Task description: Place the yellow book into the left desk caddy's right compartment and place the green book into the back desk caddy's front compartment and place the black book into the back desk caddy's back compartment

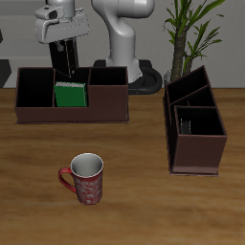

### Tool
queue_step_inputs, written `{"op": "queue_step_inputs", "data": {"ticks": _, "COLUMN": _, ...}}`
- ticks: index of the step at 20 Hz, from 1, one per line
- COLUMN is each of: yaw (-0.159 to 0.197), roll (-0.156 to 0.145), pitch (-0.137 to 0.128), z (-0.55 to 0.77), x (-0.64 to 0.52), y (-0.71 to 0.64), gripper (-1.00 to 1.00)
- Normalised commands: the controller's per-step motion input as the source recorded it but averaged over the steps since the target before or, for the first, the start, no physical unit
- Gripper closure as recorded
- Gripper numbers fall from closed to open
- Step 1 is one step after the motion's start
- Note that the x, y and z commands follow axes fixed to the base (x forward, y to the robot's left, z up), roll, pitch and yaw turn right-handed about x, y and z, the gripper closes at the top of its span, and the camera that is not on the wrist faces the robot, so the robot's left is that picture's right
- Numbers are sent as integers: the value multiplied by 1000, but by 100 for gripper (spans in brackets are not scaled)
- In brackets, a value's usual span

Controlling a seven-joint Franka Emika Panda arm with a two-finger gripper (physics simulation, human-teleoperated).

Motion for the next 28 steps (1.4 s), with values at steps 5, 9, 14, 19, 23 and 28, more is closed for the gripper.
{"op": "queue_step_inputs", "data": {"ticks": 5, "yaw": 267, "roll": 31, "pitch": 42, "z": -298, "x": -54, "y": 147, "gripper": 100}}
{"op": "queue_step_inputs", "data": {"ticks": 9, "yaw": 296, "roll": 74, "pitch": 53, "z": -445, "x": -248, "y": 180, "gripper": 100}}
{"op": "queue_step_inputs", "data": {"ticks": 14, "yaw": 126, "roll": 36, "pitch": 57, "z": -241, "x": -133, "y": 229, "gripper": 100}}
{"op": "queue_step_inputs", "data": {"ticks": 19, "yaw": 176, "roll": 0, "pitch": 2, "z": -138, "x": -97, "y": -22, "gripper": 100}}
{"op": "queue_step_inputs", "data": {"ticks": 23, "yaw": 215, "roll": -29, "pitch": 4, "z": -139, "x": -46, "y": -94, "gripper": 100}}
{"op": "queue_step_inputs", "data": {"ticks": 28, "yaw": 102, "roll": -6, "pitch": 14, "z": -7, "x": 23, "y": -61, "gripper": 100}}
